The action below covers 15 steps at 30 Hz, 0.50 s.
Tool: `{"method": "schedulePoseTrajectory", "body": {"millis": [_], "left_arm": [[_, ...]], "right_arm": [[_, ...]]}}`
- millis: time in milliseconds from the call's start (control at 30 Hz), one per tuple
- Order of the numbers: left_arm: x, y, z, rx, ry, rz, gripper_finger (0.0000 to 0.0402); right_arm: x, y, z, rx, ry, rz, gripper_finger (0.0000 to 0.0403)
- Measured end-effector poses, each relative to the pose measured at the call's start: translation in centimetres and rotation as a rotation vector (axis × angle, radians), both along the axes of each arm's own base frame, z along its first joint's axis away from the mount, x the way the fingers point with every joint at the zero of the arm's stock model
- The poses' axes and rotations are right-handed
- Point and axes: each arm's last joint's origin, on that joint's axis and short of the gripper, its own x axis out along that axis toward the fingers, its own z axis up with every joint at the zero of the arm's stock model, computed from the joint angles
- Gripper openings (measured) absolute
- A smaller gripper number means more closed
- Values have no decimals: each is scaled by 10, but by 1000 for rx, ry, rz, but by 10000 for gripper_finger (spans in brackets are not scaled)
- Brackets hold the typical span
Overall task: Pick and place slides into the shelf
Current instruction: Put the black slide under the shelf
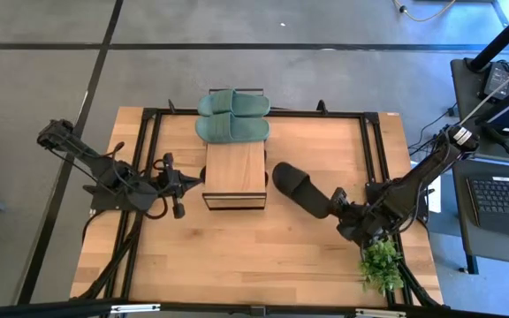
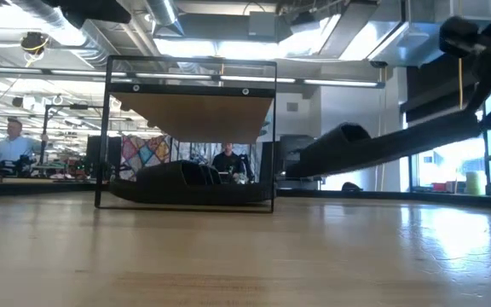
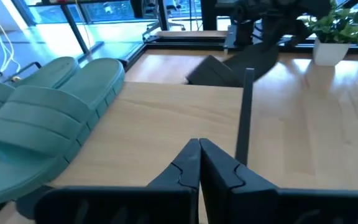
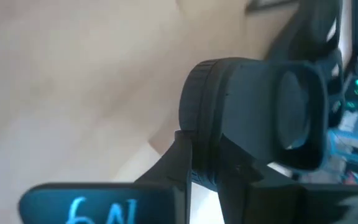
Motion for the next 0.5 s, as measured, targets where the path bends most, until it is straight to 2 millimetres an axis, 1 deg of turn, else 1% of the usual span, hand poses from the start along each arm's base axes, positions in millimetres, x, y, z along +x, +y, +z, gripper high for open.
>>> {"method": "schedulePoseTrajectory", "body": {"millis": [100,267,500], "left_arm": [[2,4,0,20,10,13,0],[4,8,-2,-2,29,3,0],[6,12,-2,-20,33,13,0]], "right_arm": [[0,6,-1,27,9,29,47],[-4,10,-2,85,54,64,47],[-5,12,-2,110,99,109,47]]}}
